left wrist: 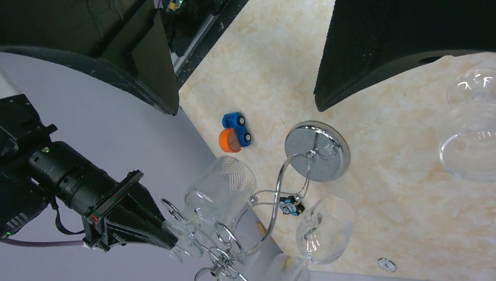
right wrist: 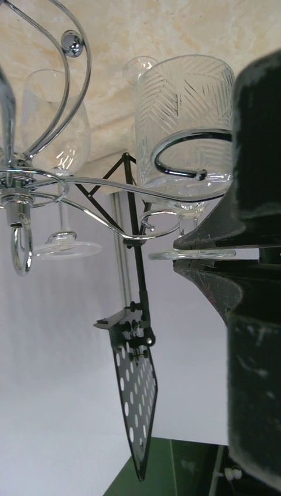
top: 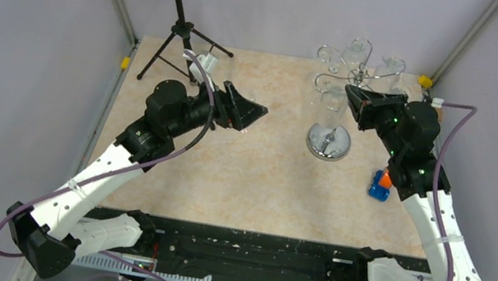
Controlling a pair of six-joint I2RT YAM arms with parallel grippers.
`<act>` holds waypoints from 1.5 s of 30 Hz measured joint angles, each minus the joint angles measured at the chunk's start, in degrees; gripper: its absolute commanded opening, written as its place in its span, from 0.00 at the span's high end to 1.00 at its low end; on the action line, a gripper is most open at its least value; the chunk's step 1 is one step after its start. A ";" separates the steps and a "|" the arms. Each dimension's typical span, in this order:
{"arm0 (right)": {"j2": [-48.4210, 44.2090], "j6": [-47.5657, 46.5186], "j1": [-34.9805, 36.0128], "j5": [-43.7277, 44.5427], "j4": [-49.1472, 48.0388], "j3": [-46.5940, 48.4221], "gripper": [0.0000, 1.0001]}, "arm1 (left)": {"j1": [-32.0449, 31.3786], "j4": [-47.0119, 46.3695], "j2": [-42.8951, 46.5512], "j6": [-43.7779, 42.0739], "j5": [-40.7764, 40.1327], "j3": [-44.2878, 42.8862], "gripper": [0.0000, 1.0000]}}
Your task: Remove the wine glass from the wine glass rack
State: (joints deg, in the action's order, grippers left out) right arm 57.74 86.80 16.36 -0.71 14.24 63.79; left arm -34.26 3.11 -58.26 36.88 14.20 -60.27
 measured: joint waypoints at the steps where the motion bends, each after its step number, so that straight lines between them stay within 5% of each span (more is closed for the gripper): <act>1: -0.46 0.11 -0.02 -0.48 -0.09 -0.44 1.00 | 0.00 -0.37 -0.15 0.37 0.17 0.00 0.11; 15: -7.76 4.33 -0.04 -12.22 -5.84 -5.95 1.00 | 0.00 -5.97 0.31 4.59 2.19 2.12 0.05; 21: -9.51 7.58 -0.02 -17.51 -12.37 -6.05 1.00 | 0.00 -16.04 -1.22 17.84 6.75 7.41 0.02; 31: -9.44 11.91 2.60 -22.58 -24.55 -6.84 1.00 | -1.11 -45.62 -12.50 45.64 14.86 10.95 0.07; 36: -8.68 13.18 4.96 -23.82 -28.63 -7.61 1.00 | -2.38 -57.46 -16.28 54.71 16.28 10.95 0.15; 45: -8.66 16.20 5.31 -24.61 -34.75 -9.90 1.00 | -4.28 -71.14 -19.12 63.91 16.41 10.60 0.54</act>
State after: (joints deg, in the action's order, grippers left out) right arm 49.08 103.00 21.67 -25.32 -20.51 53.89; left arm -38.54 -68.03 -77.38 100.79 30.61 -49.67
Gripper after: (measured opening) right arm 0.076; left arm 0.609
